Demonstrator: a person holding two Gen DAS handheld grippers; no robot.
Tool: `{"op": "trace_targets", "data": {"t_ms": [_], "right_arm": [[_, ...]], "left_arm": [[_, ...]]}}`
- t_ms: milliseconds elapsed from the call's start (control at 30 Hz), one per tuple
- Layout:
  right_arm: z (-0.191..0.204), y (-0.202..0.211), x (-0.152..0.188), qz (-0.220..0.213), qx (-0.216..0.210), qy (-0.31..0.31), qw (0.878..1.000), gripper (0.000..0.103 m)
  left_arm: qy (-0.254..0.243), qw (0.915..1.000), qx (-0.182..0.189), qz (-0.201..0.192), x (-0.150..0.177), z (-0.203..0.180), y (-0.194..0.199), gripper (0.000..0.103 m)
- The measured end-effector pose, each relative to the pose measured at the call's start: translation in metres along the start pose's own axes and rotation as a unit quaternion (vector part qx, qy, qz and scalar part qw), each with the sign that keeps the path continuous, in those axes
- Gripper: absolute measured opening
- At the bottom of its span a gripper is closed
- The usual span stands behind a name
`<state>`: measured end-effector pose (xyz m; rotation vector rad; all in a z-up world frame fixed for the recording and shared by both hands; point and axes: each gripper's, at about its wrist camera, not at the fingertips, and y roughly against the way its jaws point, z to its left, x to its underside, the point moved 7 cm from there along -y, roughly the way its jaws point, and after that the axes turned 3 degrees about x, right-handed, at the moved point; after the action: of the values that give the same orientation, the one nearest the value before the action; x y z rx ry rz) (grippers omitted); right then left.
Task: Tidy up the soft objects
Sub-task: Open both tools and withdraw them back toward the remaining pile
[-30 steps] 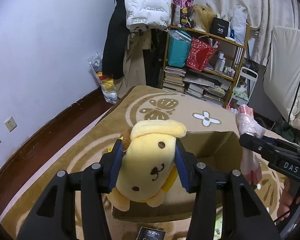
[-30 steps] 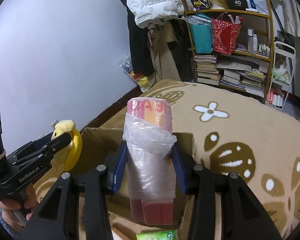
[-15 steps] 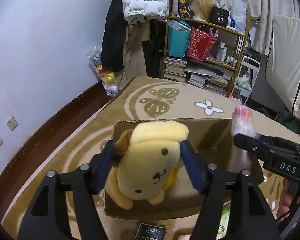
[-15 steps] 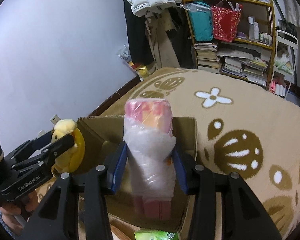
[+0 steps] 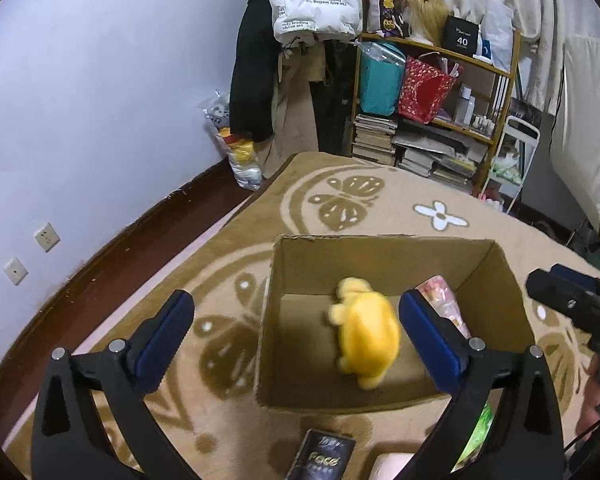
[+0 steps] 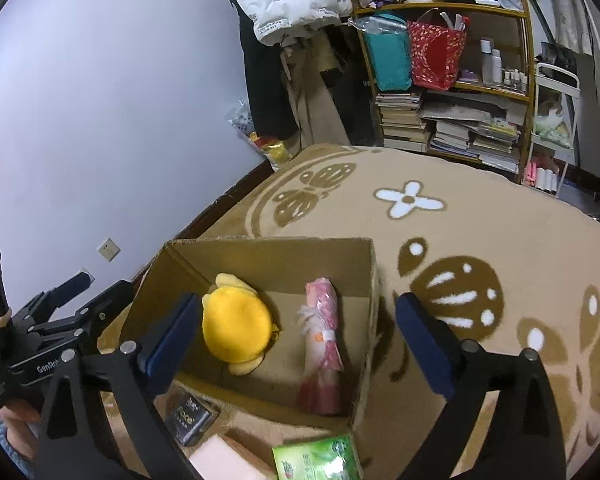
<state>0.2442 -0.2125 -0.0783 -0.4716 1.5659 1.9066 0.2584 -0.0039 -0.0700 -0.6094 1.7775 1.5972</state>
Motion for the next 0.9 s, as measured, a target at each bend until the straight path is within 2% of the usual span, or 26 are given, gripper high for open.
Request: {"op": "trace_targets", "data": {"t_ms": [133,667,900], "right_arm": [[-0.005,0.013,0.005,0.001,0.003,-0.010,1.000,0.101],[-0.006,0.074,0.041,-0.007,0.011,-0.029,0.999,0.101],[-0.003,0.086,0.059,-0.002,0.018,-0.031,0.999,0.101]], "left_arm": [[-0.002,0.9999,-0.015,-0.004,0.006,0.004,0.015,0.102],[0.003,0.9999,-0.009,0.014,0.039,0.004,0.066,0.102],[0.001,0.9995,-0.010,0.030,0.057,0.005,0.080,0.102]]}}
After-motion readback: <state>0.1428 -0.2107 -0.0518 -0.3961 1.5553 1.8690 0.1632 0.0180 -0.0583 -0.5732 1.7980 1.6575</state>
